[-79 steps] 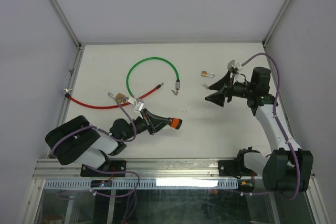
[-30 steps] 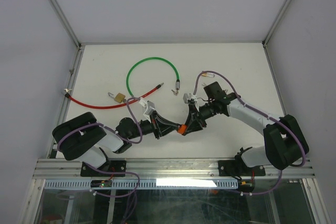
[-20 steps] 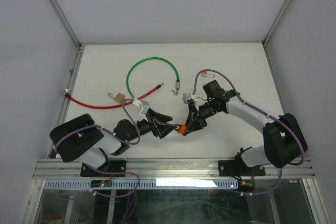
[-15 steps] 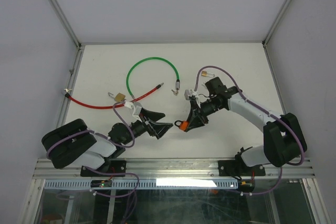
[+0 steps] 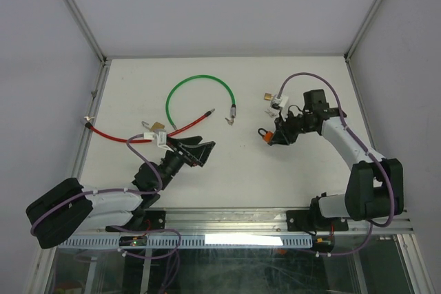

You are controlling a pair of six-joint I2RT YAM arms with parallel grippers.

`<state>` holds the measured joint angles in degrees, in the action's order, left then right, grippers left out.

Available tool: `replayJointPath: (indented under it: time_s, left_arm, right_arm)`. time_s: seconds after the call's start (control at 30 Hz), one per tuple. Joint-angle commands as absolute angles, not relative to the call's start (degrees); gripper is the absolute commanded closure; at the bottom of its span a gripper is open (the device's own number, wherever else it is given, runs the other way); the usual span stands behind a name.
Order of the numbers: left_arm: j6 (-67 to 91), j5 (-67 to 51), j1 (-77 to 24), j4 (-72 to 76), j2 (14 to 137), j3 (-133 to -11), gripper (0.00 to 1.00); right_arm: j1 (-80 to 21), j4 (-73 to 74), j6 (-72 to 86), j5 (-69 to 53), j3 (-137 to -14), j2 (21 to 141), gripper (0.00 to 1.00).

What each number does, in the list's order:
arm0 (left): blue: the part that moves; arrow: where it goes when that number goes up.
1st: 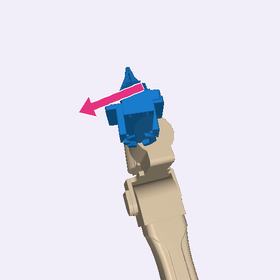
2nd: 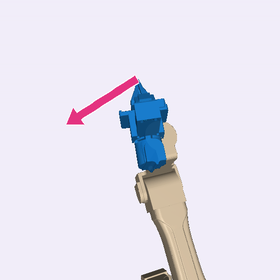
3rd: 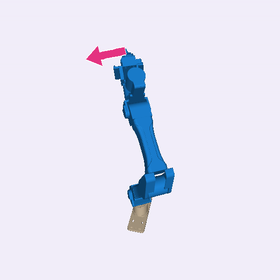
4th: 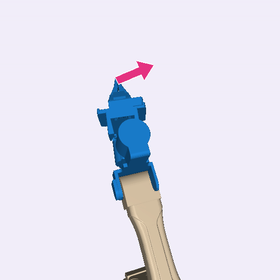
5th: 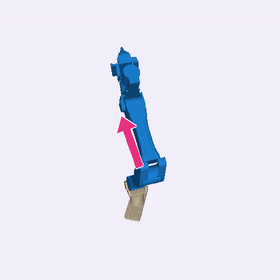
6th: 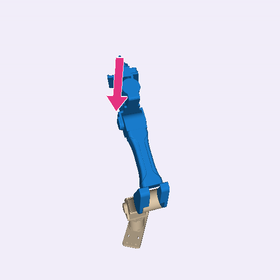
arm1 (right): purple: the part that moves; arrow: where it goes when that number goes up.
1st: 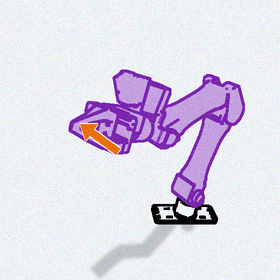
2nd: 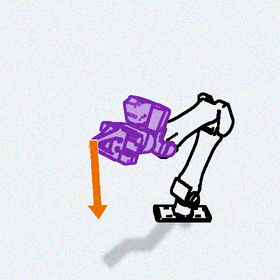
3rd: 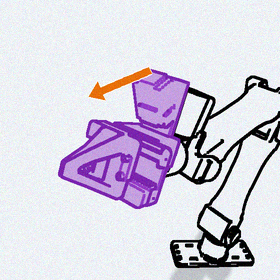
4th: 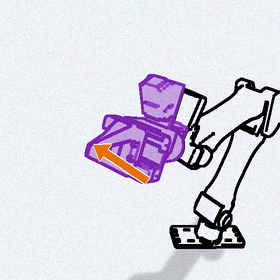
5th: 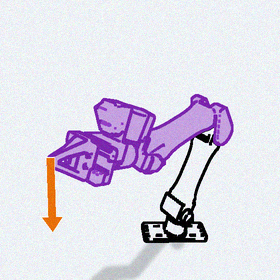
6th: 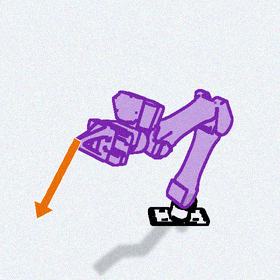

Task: Lock with the key
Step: Place the lock at the center of the board.

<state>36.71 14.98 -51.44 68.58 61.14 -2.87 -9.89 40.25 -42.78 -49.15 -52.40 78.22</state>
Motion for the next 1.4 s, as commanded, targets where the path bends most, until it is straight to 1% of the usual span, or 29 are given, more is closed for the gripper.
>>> replayJointPath:
  time_s: [0.0, 0.27, 0.63, 0.8, 0.87, 0.97, 1.2, 1.37]
  left_arm:
    - [38.27, 18.64, -51.95, 67.96, 62.31, -2.44, 0.01]
    - [38.98, 19.43, -51.95, 67.08, 62.58, -2.71, 0.01]
    - [40.06, 20.47, -51.94, 66.87, 62.79, -2.39, 0.01]
    - [40.75, 20.40, -51.94, 66.67, 63.14, -2.44, 0.01]
    - [40.78, 20.39, -51.94, 66.62, 63.19, -2.41, 0.01]
    - [41.06, 20.39, -51.94, 66.56, 63.11, -2.34, 0.01]
    - [42.35, 19.66, -51.94, 66.99, 64.18, -2.29, 0.01]
    - [42.28, 19.25, -51.99, 67.63, 64.43, -2.14, 0.01]
  right_arm:
    - [-6.36, 34.12, -36.60, -37.48, -54.37, 74.65, 0.99]
    - [-2.75, 29.41, -31.11, -24.46, -53.72, 76.86, 0.96]
    - [-2.29, 30.87, -28.04, -17.60, -56.05, 85.57, 0.90]
    - [-2.29, 30.67, -27.63, -16.20, -56.34, 87.56, 0.86]
    - [-2.33, 30.23, -27.52, -15.62, -56.34, 87.70, 0.84]
    - [-2.31, 29.31, -27.19, -14.53, -56.15, 87.64, 0.74]
    - [-2.31, 27.13, -26.60, -10.76, -55.92, 87.41, 0.59]
    - [-1.88, 25.89, -26.29, -9.42, -55.51, 85.44, 0.57]
